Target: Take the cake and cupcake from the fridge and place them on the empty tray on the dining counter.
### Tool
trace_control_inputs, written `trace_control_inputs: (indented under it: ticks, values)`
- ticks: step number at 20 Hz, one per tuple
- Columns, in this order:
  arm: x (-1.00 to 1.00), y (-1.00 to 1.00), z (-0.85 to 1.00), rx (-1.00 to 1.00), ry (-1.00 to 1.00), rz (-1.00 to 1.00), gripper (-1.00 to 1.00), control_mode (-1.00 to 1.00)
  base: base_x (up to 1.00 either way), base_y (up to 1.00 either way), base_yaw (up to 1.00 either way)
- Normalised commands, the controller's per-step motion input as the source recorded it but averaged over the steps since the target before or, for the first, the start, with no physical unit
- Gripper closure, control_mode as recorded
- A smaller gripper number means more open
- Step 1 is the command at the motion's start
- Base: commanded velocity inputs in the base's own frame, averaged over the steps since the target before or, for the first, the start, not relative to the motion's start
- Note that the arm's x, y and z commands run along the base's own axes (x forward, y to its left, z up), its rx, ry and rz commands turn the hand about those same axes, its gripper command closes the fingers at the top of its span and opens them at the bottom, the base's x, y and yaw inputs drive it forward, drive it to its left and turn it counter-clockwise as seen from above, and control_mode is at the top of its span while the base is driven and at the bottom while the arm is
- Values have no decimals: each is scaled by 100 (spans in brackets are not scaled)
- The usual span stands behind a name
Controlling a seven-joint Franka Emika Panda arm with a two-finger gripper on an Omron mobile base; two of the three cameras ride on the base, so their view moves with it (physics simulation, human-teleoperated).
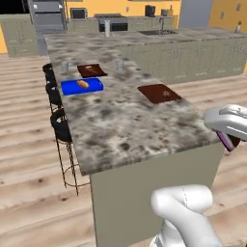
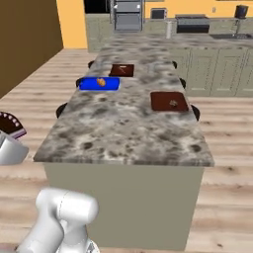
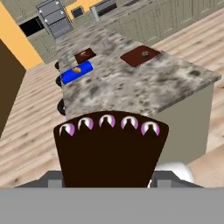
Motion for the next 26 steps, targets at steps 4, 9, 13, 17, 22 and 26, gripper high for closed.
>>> trace_control_inputs:
  ticks: [4,9,13,17,22,26]
  values:
    - [0,0,0,0,0,0,100,100,-18,-100,52]
    - [0,0,0,0,0,0,100,100,-30,-100,48]
    - [0,0,0,0,0,0,100,100,-56,-100,24]
    - [0,0,0,0,0,0,100,100,-58,-100,14]
    - [0,0,0,0,0,0,100,100,-10,-100,15]
    - [0,0,0,0,0,0,100,100,34,-100,28]
